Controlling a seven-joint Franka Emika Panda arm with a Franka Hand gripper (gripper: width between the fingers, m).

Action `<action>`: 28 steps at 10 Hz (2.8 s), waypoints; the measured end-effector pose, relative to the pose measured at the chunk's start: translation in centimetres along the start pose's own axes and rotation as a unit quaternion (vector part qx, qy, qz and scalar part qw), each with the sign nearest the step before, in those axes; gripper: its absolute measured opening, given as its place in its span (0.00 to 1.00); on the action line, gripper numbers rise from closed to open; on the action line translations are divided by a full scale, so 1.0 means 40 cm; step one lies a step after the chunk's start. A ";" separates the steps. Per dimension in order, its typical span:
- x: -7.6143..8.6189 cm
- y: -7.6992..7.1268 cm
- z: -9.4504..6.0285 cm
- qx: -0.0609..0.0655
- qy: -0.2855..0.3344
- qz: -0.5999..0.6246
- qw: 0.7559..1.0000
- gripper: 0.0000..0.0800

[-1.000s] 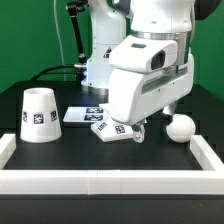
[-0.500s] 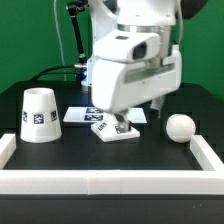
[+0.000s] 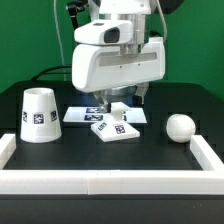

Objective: Assemble lamp

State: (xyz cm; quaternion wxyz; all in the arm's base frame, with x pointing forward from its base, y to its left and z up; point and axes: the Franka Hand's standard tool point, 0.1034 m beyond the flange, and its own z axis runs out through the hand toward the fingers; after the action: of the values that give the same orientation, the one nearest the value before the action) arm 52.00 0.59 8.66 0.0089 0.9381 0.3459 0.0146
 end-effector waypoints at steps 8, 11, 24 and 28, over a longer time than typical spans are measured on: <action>-0.089 -0.066 -0.006 0.001 -0.013 0.145 0.989 0.87; -0.087 -0.067 -0.004 0.001 -0.013 0.144 0.989 0.87; -0.204 -0.148 0.076 0.024 -0.037 0.136 0.990 0.87; -0.206 -0.147 0.085 0.024 -0.036 0.133 0.990 0.87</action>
Offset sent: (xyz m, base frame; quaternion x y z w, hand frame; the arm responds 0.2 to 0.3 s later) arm -0.0137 -0.0348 0.0054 -0.1006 -0.0239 0.1742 0.9793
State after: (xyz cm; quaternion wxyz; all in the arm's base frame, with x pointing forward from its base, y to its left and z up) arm 42.04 -0.32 4.92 -0.0029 0.9755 0.2182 -0.0268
